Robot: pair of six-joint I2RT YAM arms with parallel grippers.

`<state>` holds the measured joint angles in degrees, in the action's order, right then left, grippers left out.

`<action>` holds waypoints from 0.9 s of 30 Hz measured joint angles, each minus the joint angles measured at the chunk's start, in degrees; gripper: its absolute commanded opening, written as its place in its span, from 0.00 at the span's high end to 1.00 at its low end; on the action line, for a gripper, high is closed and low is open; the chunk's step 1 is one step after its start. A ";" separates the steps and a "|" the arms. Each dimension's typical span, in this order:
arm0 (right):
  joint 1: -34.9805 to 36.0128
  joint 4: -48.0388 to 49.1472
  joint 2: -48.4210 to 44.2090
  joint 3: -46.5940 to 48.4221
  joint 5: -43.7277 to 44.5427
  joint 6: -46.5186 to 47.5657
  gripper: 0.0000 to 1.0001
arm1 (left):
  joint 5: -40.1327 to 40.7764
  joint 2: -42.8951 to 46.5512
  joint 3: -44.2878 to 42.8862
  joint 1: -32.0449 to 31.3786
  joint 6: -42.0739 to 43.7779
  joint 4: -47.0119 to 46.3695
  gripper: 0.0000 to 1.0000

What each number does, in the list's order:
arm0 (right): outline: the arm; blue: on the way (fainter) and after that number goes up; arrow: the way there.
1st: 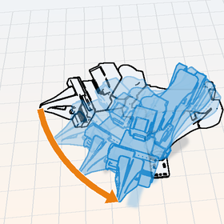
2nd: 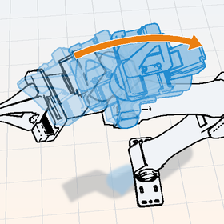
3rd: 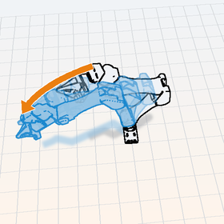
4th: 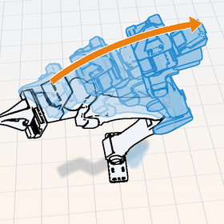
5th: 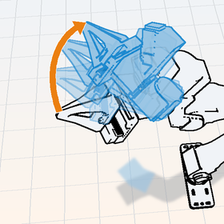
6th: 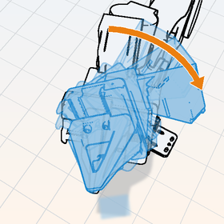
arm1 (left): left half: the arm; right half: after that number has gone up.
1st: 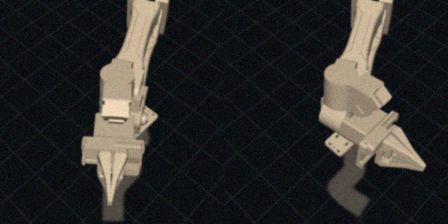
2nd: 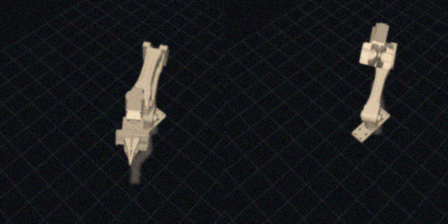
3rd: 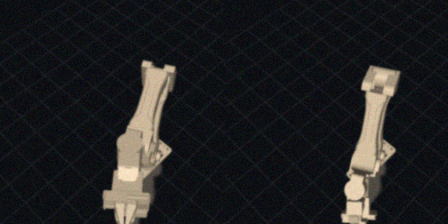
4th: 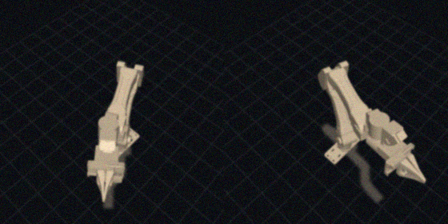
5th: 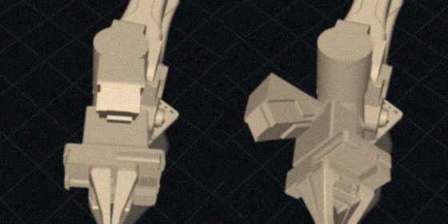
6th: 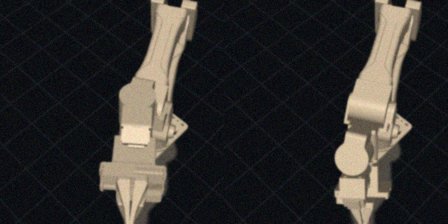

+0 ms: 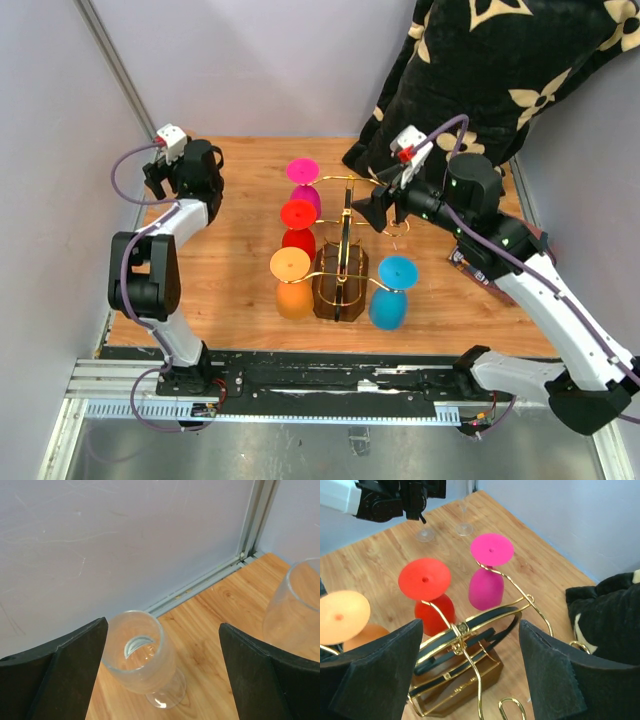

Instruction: Take the wine glass off the wine glass rack

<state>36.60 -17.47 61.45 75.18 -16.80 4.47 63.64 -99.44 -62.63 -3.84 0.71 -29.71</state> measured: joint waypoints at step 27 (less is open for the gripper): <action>-2.82 -11.15 10.75 15.80 1.05 -17.99 0.39 | -45.97 18.78 -24.11 -2.08 -29.07 54.77 0.32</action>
<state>33.78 -28.62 72.20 90.98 -15.75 -13.52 17.67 -80.66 -86.74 -5.91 -28.36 25.06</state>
